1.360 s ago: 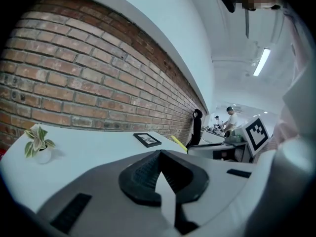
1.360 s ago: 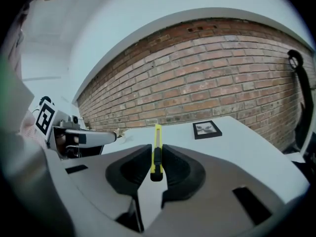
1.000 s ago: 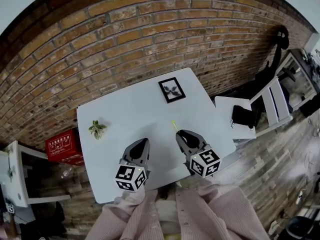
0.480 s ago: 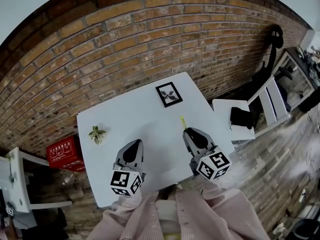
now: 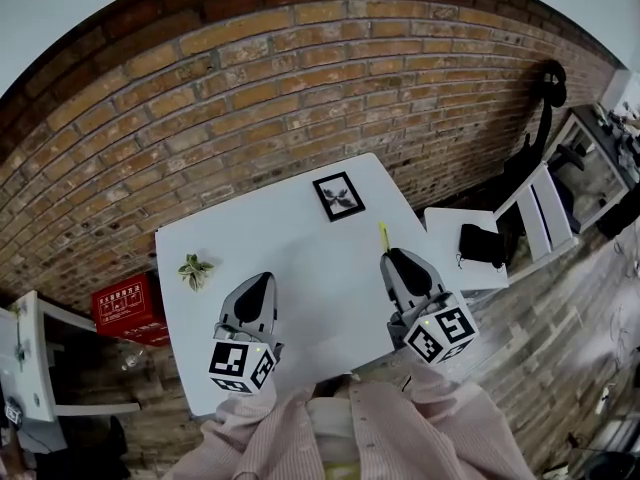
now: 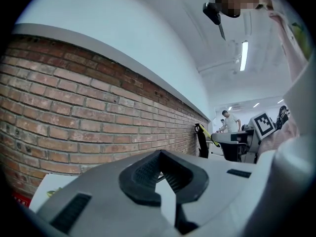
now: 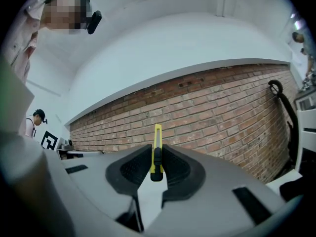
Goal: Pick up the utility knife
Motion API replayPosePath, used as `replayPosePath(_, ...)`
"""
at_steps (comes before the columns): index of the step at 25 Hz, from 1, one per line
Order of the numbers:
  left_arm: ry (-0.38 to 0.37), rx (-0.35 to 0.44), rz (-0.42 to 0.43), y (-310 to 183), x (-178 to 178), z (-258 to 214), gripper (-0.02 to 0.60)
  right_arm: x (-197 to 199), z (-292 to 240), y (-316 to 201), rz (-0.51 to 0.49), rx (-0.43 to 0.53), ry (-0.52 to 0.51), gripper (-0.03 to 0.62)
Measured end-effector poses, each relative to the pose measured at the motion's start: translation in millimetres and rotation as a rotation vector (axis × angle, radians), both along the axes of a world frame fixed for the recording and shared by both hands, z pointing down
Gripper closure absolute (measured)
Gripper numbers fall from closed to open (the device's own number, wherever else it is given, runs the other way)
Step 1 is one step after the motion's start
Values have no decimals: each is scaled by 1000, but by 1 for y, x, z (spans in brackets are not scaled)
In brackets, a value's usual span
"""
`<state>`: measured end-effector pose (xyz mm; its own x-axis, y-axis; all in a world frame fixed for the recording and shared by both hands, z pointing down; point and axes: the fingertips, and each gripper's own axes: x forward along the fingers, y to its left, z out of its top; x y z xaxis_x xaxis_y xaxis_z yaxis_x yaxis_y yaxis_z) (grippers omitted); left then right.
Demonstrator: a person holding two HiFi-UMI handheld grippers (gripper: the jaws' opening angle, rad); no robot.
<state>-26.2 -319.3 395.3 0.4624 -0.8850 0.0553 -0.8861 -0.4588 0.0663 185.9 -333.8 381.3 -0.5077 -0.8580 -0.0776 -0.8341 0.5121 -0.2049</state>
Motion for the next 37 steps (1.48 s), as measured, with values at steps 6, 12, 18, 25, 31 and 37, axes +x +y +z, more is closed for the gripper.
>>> replayPosePath(6, -17, 40, -25, 0, -5, -17, 589, 14, -15, 1, 29, 32, -20, 526)
replayPosePath(12, -32, 50, -37, -1, -4, -21, 589, 28, -18, -1, 63, 33, -37, 526)
replayPosePath(18, -41, 40, -50, -3, -7, -16, 589, 34, -17, 0, 78, 40, -29, 526)
replayPosePath(25, -38, 27, -54, -5, -8, -11, 589, 36, -15, -1, 86, 35, -26, 526)
replayPosePath(31, -39, 12, -66, -7, -8, -8, 589, 39, -9, -4, 88, 19, -22, 526)
replayPosePath(37, -40, 4, -75, -7, -11, -3, 589, 38, -6, -5, 86, 17, -19, 526)
